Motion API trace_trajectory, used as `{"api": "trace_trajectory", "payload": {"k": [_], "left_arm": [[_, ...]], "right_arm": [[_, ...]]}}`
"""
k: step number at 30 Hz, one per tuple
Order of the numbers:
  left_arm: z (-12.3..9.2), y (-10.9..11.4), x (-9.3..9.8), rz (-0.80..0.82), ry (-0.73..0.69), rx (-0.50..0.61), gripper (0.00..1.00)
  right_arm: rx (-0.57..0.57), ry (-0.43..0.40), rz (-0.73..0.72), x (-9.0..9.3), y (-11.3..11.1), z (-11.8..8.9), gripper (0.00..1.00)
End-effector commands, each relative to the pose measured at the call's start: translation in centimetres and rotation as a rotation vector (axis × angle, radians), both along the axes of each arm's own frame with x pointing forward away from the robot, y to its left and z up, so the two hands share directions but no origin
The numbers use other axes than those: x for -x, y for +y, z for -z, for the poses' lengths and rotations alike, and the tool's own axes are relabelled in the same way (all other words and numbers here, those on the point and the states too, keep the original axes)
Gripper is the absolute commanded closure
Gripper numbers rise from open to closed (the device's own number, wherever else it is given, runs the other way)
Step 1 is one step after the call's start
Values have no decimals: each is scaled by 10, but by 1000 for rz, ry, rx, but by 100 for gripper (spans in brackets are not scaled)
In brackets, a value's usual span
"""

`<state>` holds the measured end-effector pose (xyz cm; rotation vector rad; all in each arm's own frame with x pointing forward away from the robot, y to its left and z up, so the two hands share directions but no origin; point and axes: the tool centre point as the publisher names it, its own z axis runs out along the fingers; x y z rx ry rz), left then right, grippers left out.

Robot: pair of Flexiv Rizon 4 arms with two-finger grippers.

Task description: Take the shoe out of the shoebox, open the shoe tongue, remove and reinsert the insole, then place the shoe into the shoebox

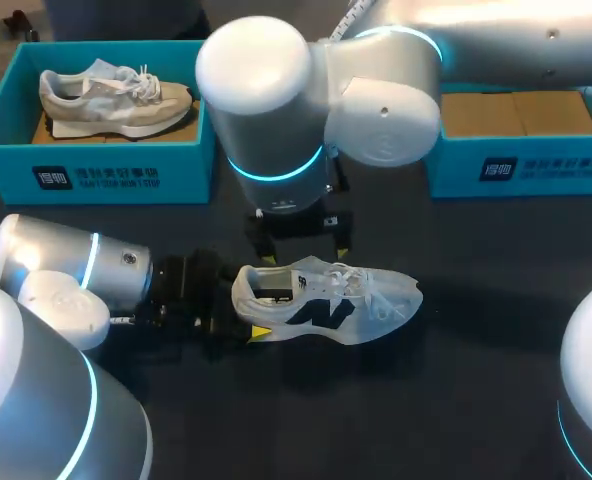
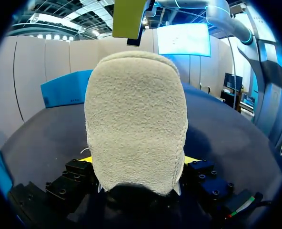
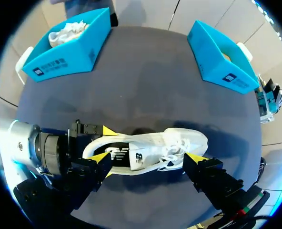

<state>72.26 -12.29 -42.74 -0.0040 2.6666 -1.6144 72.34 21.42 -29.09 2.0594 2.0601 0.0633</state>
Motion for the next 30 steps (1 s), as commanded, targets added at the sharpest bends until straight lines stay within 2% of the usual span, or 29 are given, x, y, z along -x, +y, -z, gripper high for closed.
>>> {"api": "trace_trajectory", "payload": {"k": [1,7,14,22,30], "left_arm": [[5,-4,0,-2,0,-4,100],[5,-4,0,-2,0,-4,100],[5,-4,0,-2,0,-4,100],[5,-4,0,-2,0,-4,100],[5,-4,0,-2,0,-4,100]], "right_arm": [[33,9,33,9,3,14,0],[75,17,54,18,5,27,0],[117,8,70,24,13,32,0],[187,18,91,21,21,53,0],[243,20,145,15,14,69,0]]}}
